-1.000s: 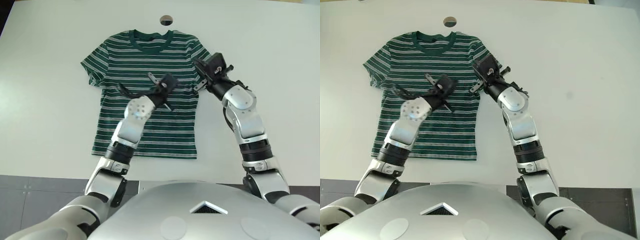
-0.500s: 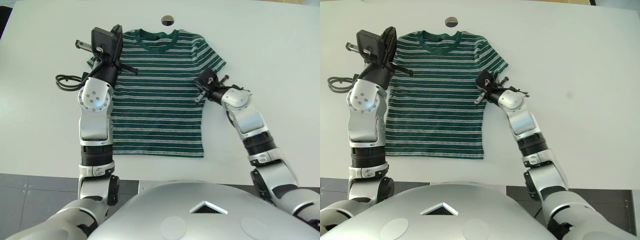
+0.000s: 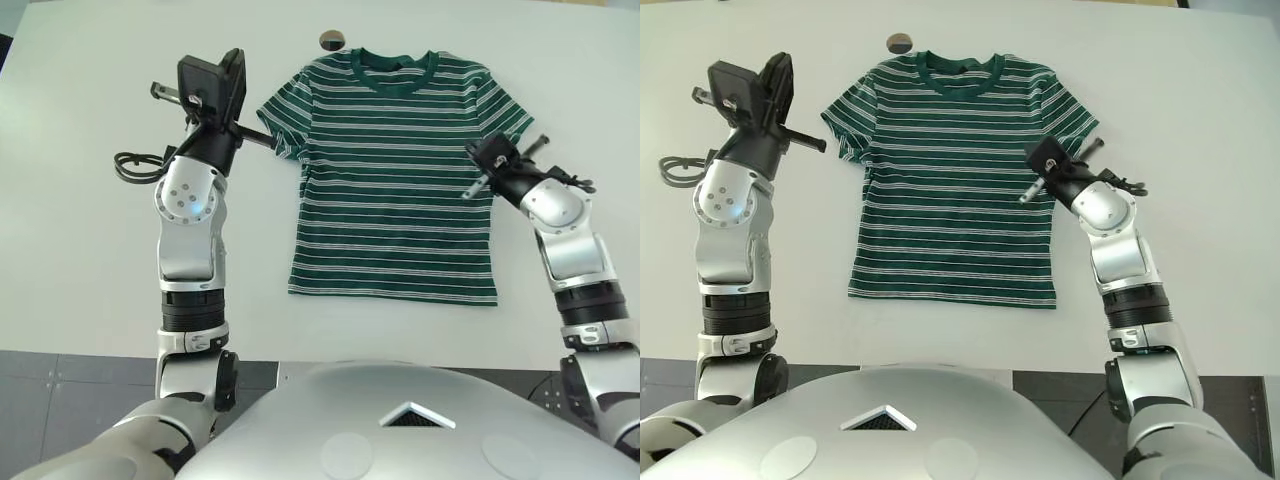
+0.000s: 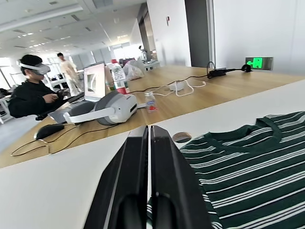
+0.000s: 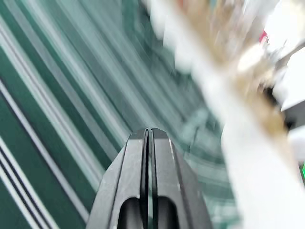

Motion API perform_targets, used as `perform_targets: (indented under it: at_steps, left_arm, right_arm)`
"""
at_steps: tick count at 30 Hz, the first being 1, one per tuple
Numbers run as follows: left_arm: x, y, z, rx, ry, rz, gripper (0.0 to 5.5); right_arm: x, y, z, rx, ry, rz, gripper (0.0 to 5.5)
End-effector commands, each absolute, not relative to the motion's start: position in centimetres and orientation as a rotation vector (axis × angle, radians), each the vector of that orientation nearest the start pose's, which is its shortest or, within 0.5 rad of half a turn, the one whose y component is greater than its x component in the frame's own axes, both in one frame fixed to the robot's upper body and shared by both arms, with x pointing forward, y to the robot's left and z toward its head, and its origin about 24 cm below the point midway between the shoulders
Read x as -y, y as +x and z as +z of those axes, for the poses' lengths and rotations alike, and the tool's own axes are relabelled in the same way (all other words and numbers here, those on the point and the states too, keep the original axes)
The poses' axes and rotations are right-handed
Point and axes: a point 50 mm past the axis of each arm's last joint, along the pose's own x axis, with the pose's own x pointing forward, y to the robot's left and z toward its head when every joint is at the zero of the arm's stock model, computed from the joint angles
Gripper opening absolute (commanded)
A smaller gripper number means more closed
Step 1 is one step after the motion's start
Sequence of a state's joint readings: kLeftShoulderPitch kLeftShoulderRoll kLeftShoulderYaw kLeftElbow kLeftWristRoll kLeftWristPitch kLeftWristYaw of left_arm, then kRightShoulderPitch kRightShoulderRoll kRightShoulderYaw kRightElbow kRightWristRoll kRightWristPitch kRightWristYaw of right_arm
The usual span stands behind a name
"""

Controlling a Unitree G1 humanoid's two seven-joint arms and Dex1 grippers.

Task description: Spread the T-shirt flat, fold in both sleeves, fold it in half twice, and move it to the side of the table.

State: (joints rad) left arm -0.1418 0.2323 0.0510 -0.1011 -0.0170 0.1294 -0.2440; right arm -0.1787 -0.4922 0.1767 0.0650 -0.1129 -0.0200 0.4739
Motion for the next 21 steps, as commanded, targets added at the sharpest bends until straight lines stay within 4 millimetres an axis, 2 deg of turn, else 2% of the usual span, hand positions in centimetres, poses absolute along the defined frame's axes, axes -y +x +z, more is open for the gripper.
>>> perform_targets:
  at_steps: [1, 4, 8, 11, 17, 21]
  left_arm:
    - [-17.7, 27.9, 7.4, 0.008, 0.233, -0.231, 0.12]
    - [-17.0, 28.0, 5.9, -0.045, 0.214, -0.246, 0.12]
    - [-16.9, 28.3, 5.5, -0.058, 0.197, -0.247, 0.12]
    - [-17.1, 28.4, 5.5, -0.062, 0.191, -0.247, 0.12]
    - [-17.3, 28.7, 5.5, -0.07, 0.186, -0.235, 0.12]
    - [-17.7, 29.2, 5.0, -0.126, 0.159, -0.21, 0.12]
  right_arm:
    - [15.6, 25.7, 8.9, 0.113, -0.584, 0.721, 0.1]
    - [14.0, 24.0, 7.9, 0.089, -0.532, 0.813, 0.1]
    - [12.1, 20.5, 3.9, -0.167, -0.483, 1.125, 0.1]
    - [12.7, 18.7, 3.0, -0.327, -0.425, 1.279, 0.1]
    - [14.7, 17.8, 3.2, -0.495, -0.388, 1.417, 0.1]
    - [15.5, 15.5, 1.8, -0.673, -0.393, 1.536, 0.1]
